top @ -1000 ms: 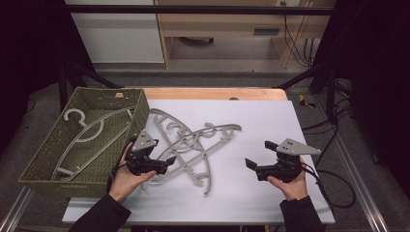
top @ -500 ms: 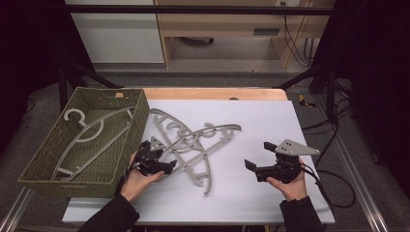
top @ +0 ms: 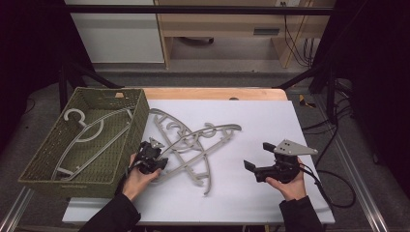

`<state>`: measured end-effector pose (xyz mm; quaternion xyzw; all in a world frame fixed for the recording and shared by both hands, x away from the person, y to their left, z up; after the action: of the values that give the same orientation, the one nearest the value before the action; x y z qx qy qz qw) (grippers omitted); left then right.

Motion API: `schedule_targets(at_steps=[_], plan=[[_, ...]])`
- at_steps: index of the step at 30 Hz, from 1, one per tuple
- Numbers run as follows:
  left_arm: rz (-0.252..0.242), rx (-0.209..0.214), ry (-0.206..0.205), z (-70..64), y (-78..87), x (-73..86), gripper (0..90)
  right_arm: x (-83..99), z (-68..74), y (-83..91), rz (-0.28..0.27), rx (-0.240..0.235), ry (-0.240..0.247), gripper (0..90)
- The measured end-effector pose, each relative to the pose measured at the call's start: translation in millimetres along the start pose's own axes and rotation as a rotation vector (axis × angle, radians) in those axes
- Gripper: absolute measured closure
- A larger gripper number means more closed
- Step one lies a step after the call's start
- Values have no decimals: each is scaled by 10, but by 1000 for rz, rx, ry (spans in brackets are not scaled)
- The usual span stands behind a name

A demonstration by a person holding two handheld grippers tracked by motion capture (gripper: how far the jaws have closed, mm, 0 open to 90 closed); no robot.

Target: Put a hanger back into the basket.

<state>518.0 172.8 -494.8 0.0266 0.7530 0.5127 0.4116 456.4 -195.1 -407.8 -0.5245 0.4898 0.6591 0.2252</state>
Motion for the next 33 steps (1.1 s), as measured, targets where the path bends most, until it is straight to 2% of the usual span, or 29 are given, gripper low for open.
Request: schedule_targets(at_steps=[4, 5, 9, 11, 12, 14, 15, 17, 20, 23, 28, 30, 33], plan=[[-10, 8, 37, 9, 51, 17, 792, -4, -2, 6, -5, 0, -1, 54], [-11, 14, 42, 1, 63, 28, 798, -3, -2, 6, -4, -3, 2, 54], [-6, 40, 45, -83, 98, 81, 807, 3, 8, 3, 3, -2, -1, 54], [0, 42, 23, -125, 108, 112, 799, 2, 4, 6, 0, -1, 2, 55], [-4, 45, 5, -133, 114, 115, 776, -2, 2, 12, -2, -2, 0, 55], [-18, 49, -1, -130, 110, 93, 674, -5, -3, 20, -4, -5, 0, 55], [-31, 65, -12, -125, 103, 75, 676, -5, -2, 21, -4, -4, -1, 55], [-39, 67, -15, -98, 78, 33, 657, -6, 0, 14, -4, -3, -2, 56], [-55, 110, -4, -79, 24, -19, 662, 3, 6, 1, 4, -3, 0, 55], [-36, 103, -24, -76, -12, -26, 697, 10, 8, -9, 7, -7, 7, 55], [-32, 93, 3, -43, -38, -19, 788, 6, 9, -11, 4, -6, 3, 55], [-28, 91, 5, -47, -29, -19, 801, 5, 9, -8, 4, -7, 2, 55], [-48, 92, 16, -48, 4, -20, 808, 6, 10, -7, 5, -7, 2, 55]])
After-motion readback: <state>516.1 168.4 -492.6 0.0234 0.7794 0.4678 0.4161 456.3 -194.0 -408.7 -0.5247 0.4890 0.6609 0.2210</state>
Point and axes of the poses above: each handheld gripper's, and its own axes: y roughly backward along the jaws, x roughly out of its underside, z roughly to its left, the point moved 4 cm from there along -y, roughly forward along the jaws, and after that the axes turned 15 degrees about x, right-handed, at the moved point
